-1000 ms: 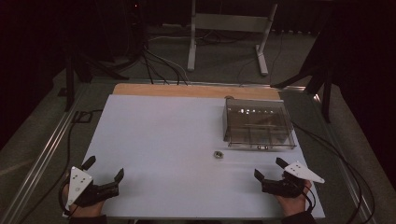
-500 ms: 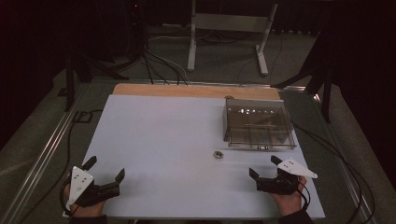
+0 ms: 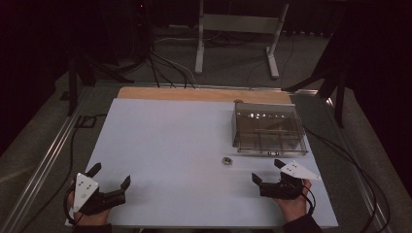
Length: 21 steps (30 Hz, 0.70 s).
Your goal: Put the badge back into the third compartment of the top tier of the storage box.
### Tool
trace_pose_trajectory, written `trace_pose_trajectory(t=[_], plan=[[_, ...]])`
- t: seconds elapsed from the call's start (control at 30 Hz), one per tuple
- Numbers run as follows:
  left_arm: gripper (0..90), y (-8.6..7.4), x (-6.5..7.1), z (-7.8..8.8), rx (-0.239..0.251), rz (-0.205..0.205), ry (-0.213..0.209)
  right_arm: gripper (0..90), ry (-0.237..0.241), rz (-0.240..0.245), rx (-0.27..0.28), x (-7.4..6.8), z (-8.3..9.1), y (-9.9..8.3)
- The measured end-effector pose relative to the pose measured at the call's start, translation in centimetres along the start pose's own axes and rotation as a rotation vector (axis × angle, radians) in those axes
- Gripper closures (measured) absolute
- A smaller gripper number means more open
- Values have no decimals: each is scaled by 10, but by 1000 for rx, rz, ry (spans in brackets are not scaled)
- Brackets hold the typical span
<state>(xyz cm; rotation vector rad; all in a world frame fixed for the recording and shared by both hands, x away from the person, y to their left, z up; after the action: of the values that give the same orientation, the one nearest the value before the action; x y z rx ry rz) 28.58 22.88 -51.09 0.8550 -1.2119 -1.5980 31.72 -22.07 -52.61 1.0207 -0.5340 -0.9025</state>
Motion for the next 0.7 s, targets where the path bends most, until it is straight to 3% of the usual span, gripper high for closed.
trace_pose_trajectory(t=[0.7], plan=[[4, -1, 5, -3, -2, -2, -22, 0, 22, 18, -35, -17, -20, 3]])
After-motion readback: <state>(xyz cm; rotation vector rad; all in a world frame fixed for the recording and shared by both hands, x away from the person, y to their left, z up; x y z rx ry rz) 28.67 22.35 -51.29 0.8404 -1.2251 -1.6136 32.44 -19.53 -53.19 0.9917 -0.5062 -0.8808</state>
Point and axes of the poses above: each handheld gripper's, and its own axes: z roughly backward along the jaws, y roughly out of its top, x roughly to its right, the point moved 10 cm from there along -z, roughly forward along the jaws, and after that the axes turned 4 degrees about z, right-handed, at the moved point
